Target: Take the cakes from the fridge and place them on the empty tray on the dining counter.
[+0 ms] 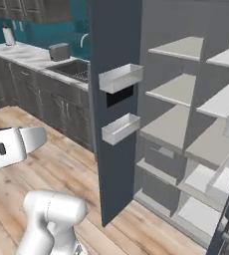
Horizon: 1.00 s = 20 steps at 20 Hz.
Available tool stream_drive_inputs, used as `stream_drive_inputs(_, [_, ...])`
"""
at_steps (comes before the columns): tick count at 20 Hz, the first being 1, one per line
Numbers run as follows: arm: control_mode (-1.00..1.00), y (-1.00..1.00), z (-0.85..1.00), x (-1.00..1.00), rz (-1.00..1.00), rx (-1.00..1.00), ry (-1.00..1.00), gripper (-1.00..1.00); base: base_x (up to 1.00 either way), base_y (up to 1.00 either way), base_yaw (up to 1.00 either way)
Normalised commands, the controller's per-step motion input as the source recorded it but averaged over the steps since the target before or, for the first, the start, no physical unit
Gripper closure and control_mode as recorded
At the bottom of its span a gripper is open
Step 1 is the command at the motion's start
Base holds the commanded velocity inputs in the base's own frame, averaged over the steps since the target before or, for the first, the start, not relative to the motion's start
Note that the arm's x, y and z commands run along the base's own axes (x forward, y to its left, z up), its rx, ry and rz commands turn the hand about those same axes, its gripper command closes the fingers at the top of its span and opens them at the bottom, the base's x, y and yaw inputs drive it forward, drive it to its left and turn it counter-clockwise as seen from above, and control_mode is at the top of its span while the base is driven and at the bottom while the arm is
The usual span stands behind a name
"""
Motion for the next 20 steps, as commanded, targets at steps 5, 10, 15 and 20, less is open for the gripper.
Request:
stream_drive_inputs(5, [1.00, 0.00, 0.00, 0.00, 0.00, 0.00, 0.00, 1.00, -0.23, 0.00, 0.68])
stream_drive_inputs(10, [1.00, 0.00, 0.00, 0.00, 0.00, 0.00, 0.00, 1.00, -0.13, 0.00, 0.63])
stream_drive_inputs(15, [1.00, 0.00, 0.00, 0.00, 0.00, 0.00, 0.00, 1.00, -0.15, 0.00, 0.63])
stream_drive_inputs(20, [1.00, 0.00, 0.00, 0.00, 0.00, 0.00, 0.00, 1.00, -0.17, 0.00, 0.63])
